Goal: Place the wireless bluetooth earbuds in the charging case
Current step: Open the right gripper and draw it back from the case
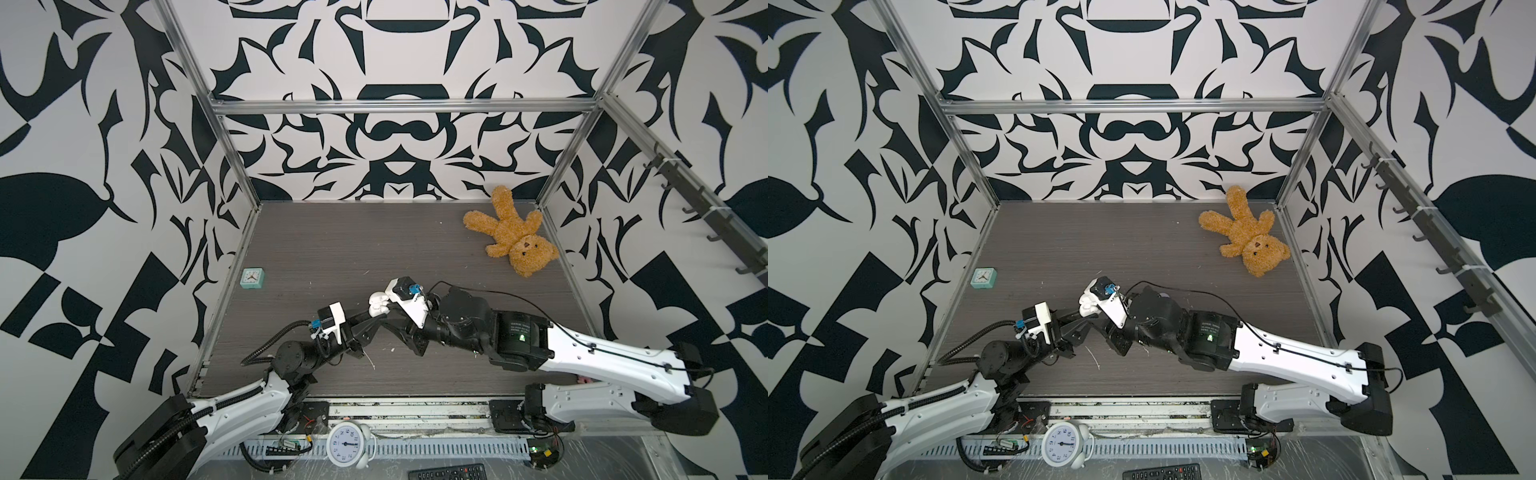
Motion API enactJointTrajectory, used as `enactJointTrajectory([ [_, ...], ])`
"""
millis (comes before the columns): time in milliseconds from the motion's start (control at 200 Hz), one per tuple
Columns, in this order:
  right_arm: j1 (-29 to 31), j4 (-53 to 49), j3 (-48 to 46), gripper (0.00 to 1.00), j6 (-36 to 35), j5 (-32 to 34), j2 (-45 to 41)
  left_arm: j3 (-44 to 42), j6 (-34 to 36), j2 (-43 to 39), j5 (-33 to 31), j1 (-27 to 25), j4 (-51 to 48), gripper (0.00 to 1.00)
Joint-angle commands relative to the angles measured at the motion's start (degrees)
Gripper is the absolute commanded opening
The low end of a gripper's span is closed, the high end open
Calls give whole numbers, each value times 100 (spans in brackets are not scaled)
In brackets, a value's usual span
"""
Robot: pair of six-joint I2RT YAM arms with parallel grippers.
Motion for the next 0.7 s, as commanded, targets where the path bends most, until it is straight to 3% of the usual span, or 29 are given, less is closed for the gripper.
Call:
enactJointTrajectory([
  [0, 73, -160, 156, 39, 69, -116, -85, 194, 17, -15, -43, 9, 425, 0],
  [395, 127, -221, 191, 39, 3, 72, -143, 179, 29, -4, -49, 9, 427, 0],
  [695, 121, -28, 44, 55, -87, -93, -568, 178, 35, -6, -15, 9, 427, 0],
])
